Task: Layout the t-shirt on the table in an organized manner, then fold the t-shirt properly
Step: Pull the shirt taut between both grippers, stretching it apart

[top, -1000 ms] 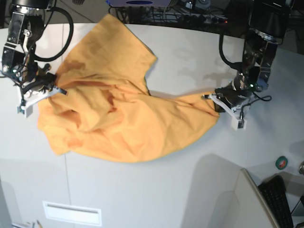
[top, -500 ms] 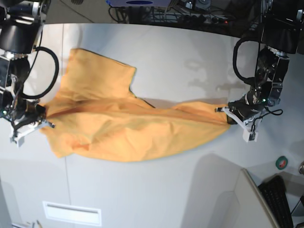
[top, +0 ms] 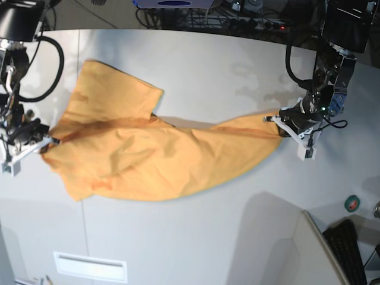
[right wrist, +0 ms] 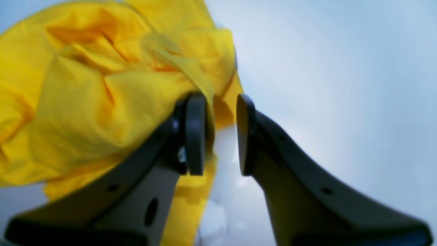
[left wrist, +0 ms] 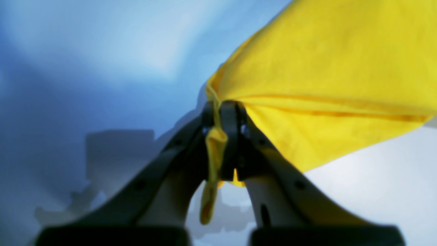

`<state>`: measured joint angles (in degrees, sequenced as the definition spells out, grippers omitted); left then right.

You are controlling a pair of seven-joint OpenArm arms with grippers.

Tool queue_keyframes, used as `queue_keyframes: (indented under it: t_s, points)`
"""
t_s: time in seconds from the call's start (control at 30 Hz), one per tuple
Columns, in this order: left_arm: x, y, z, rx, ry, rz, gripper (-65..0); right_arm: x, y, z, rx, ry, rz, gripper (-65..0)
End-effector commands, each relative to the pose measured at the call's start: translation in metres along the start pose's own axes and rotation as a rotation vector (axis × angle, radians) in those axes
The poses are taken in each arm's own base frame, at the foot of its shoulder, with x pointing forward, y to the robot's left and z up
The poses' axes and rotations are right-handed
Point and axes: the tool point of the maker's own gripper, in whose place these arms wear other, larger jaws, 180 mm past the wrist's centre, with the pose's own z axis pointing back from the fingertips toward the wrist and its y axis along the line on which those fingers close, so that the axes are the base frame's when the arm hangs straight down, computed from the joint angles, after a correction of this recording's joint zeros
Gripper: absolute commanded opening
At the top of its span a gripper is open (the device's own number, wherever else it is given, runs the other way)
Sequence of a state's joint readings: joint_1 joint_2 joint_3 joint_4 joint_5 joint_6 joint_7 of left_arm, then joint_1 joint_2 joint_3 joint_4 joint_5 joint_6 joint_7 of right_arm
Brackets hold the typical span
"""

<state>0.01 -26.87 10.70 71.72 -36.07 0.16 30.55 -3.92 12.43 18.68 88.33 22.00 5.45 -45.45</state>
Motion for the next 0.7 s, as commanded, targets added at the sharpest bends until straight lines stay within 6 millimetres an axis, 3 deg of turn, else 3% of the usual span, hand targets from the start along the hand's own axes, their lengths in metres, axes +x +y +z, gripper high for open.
queue_keyframes:
  t_s: [0.0,0.13,0.33,0.47,0.67]
  points:
    - [0.02,0.005,0.004,0.009,-0.054,-0.009,-65.0,0.0,-0.005,0.004,-0.008,-0.011,0.011,-46.1]
    - [0.02,0.005,0.003,0.008,-0.053,-0.01,-65.0,-0.023,-0.002,0.0,0.001,0.022,-0.008,-37.4]
    - [0.02,0.005,0.003,0.008,-0.053,-0.01,-65.0,-0.022,-0.001,-0.015,0.031,0.032,0.006,-20.0]
    - [0.016,0.007,0.004,0.012,-0.046,-0.007,-65.0,-0.04,0.0,-0.005,0.053,0.036,-0.001,-23.3]
    - [0.014,0.006,0.004,0.011,-0.043,-0.009,-65.0,-0.104,0.019,-0.001,0.111,0.147,-0.01,-23.9]
